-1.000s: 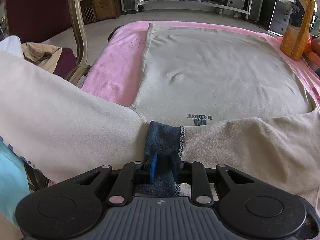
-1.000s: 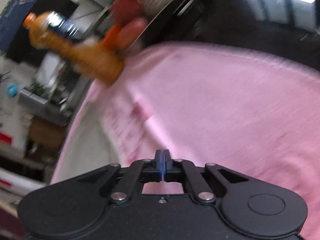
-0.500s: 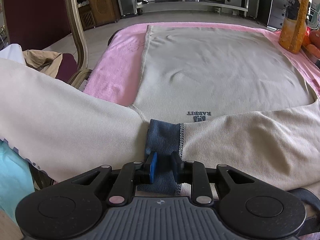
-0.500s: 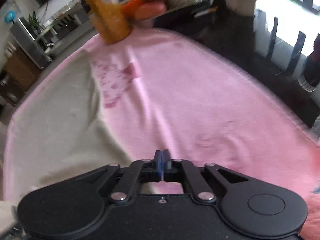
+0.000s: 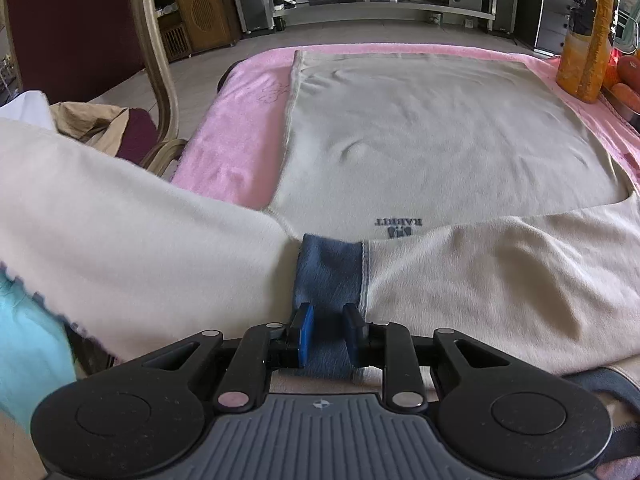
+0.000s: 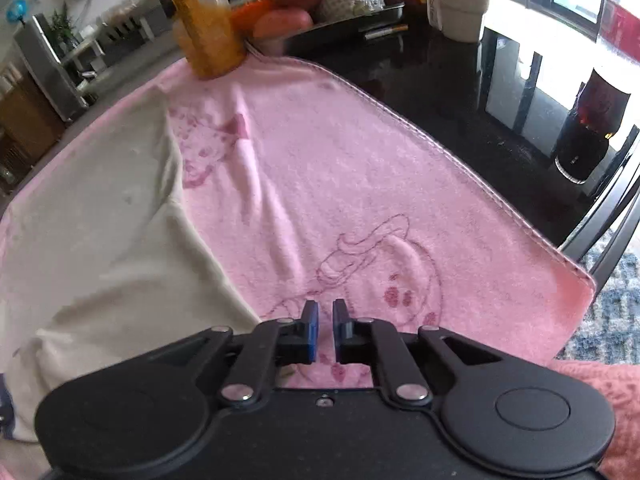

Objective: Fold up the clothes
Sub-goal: 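Drag the held cuff across the sweatshirt body with the left gripper, then open the left gripper to release the cuff and lift away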

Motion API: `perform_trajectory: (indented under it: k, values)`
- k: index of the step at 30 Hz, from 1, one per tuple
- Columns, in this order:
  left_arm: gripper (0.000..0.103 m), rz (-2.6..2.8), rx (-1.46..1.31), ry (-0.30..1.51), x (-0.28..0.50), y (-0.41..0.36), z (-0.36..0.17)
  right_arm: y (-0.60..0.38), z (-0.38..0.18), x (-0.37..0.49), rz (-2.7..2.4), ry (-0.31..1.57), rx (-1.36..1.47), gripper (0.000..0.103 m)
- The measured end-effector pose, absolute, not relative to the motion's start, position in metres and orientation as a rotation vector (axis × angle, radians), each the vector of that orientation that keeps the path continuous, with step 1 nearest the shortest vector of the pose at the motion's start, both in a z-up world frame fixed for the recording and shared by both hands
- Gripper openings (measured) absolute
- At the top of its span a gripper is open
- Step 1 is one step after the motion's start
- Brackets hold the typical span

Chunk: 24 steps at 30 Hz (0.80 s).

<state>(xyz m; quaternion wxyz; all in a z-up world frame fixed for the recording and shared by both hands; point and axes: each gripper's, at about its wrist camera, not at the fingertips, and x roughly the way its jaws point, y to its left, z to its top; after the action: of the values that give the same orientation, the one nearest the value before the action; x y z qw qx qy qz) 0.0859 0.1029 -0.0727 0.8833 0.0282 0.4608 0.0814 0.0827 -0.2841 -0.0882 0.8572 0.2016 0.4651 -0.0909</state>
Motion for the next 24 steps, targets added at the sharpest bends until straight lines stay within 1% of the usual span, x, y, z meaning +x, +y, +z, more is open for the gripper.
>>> perform_trajectory:
  k: [3, 5, 9, 10, 11, 12, 16, 21, 22, 24]
  values:
    - [0.023, 0.157, 0.047, 0.949, 0.07, 0.1, -0.062, -0.281, -0.083, 0.069, -0.072, 0.958, 0.496, 0.01]
    - [0.023, 0.173, 0.021, 0.932, 0.061, 0.103, -0.055, -0.271, -0.084, 0.066, -0.016, 0.956, 0.477, 0.01]
    - [0.023, 0.266, -0.181, 0.916, 0.054, 0.14, -0.045, -0.253, -0.079, 0.072, 0.08, 0.948, 0.51, 0.01]
    - [0.021, 0.28, -0.231, 0.909, 0.053, 0.15, -0.043, -0.25, -0.078, 0.073, 0.093, 0.944, 0.52, 0.01]
    - [0.014, 0.284, -0.268, 0.903, 0.052, 0.157, -0.042, -0.247, -0.078, 0.076, 0.102, 0.943, 0.533, 0.01]
    - [0.011, 0.277, -0.289, 0.902, 0.052, 0.161, -0.042, -0.245, -0.079, 0.079, 0.109, 0.943, 0.546, 0.01]
    - [0.011, 0.131, -0.244, 0.947, 0.057, 0.134, -0.05, -0.238, -0.086, 0.087, 0.151, 0.981, 0.579, 0.01]
    - [0.012, -0.092, -0.039, 0.994, 0.055, 0.072, -0.066, -0.217, -0.095, 0.088, 0.285, 1.065, 0.578, 0.01]
    - [0.013, -0.115, -0.004, 1.0, 0.053, 0.062, -0.069, -0.213, -0.097, 0.089, 0.315, 1.083, 0.576, 0.01]
    - [0.018, -0.136, 0.035, 1.024, 0.053, 0.054, -0.077, -0.207, -0.103, 0.092, 0.346, 1.124, 0.558, 0.011]
